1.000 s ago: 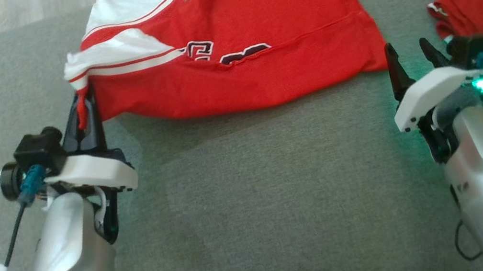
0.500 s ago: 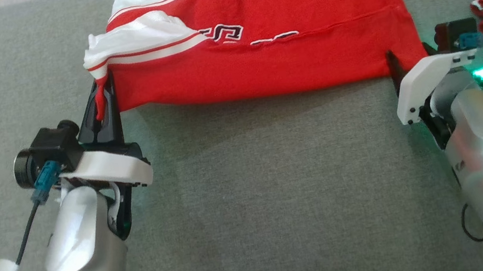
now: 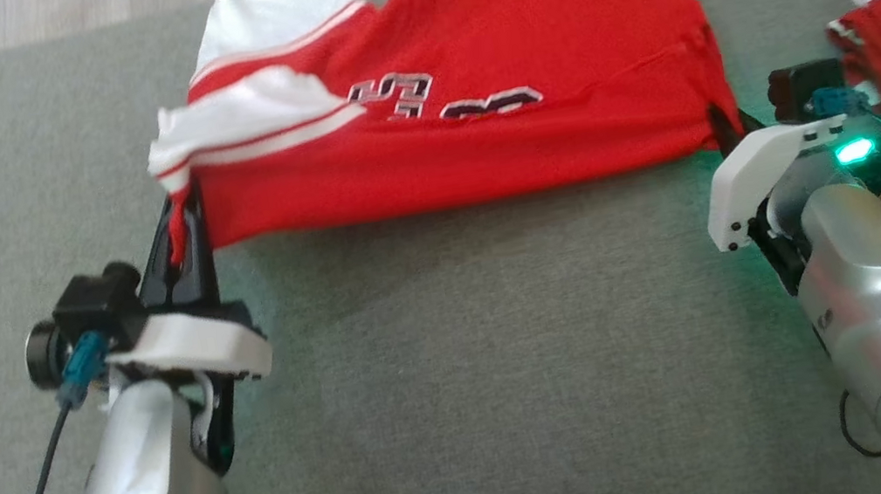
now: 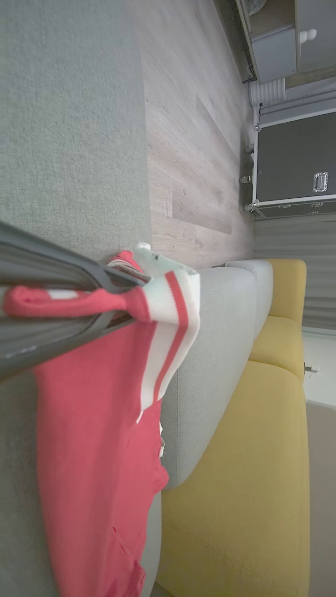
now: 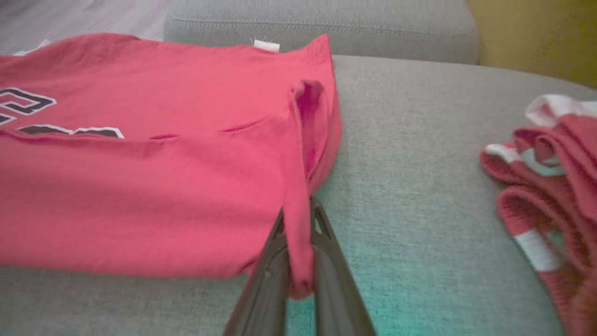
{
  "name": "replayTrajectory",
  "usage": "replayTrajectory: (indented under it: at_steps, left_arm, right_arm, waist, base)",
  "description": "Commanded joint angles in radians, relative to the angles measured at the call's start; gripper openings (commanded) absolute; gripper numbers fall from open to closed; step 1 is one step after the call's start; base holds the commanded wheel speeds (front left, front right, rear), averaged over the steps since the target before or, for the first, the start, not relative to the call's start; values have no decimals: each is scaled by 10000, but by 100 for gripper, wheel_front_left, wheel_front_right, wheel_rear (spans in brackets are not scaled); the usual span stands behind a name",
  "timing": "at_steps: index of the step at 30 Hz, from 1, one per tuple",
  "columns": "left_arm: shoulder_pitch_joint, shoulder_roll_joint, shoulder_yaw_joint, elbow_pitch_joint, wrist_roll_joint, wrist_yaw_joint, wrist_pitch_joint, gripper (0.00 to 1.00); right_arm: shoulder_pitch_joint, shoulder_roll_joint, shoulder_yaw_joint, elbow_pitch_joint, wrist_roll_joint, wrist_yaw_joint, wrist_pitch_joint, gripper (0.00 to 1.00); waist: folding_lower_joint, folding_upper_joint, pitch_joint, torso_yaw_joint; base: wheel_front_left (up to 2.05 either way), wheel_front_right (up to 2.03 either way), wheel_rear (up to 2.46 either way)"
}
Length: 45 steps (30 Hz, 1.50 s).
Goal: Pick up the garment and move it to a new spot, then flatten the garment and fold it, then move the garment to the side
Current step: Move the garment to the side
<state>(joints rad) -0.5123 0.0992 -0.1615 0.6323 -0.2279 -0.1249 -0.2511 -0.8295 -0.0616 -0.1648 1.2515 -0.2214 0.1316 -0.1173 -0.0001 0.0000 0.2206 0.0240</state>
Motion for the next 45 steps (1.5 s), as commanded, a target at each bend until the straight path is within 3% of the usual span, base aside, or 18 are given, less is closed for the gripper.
replayTrajectory:
  at_steps: [1,13,21,33,34,35,36,37,38,39,45]
  left_arm:
    - [-56,395,383,-230,-19,-27,-106,0]
    - [1052,618,393,354,-89,-36,-106,0]
    - [1819,677,32,583,-249,-47,51,0]
    - [2627,900,-626,175,-808,-55,1168,0]
    - [2634,913,-653,128,-844,-55,1218,0]
    - [2630,921,-675,87,-873,-55,1262,0]
    - [2610,924,-667,40,-890,-31,1258,0]
    - [2585,914,-631,-3,-912,37,1228,22]
    - [2558,897,-603,-41,-936,93,1202,54]
    - [2521,879,-580,-95,-955,134,1135,98]
    - [2264,741,-275,-616,-1041,447,226,100]
  right_arm:
    - [-282,113,240,-197,-58,-9,-178,0]
    - [120,-156,865,200,149,-9,286,0]
    - [735,-106,1079,331,1246,-9,1005,0]
    - [1625,-120,2205,164,3092,-9,1615,0]
    - [1690,-138,2264,64,3251,-9,1584,5]
    - [1752,-167,2340,-72,3377,-9,1506,74]
    - [1818,-210,2393,-207,3505,-9,1429,100]
    - [1885,-250,2423,-336,3642,-9,1371,100]
    - [1950,-282,2473,-481,3757,-9,1305,100]
    - [2018,-311,2509,-644,3878,-9,1210,100]
    - [2493,-335,2275,-2026,4532,-9,-174,100]
  waist:
    - [1,0,-244,-196]
    - [1,0,-1601,-639]
    - [1,0,-2246,-901]
    - [1,0,-2412,-1222]
    - [1,0,-2398,-1227]
    - [1,0,-2383,-1231]
    - [1,0,-2366,-1234]
    - [1,0,-2347,-1233]
    - [1,0,-2326,-1228]
    - [1,0,-2301,-1222]
    - [1,0,-2115,-1177]
  base:
    - [0,0,0]
    - [0,0,0]
    - [0,0,0]
    - [0,0,0]
    - [0,0,0]
    - [0,0,0]
    - [0,0,0]
    - [0,0,0]
    - [0,0,0]
    - [0,0,0]
    - [0,0,0]
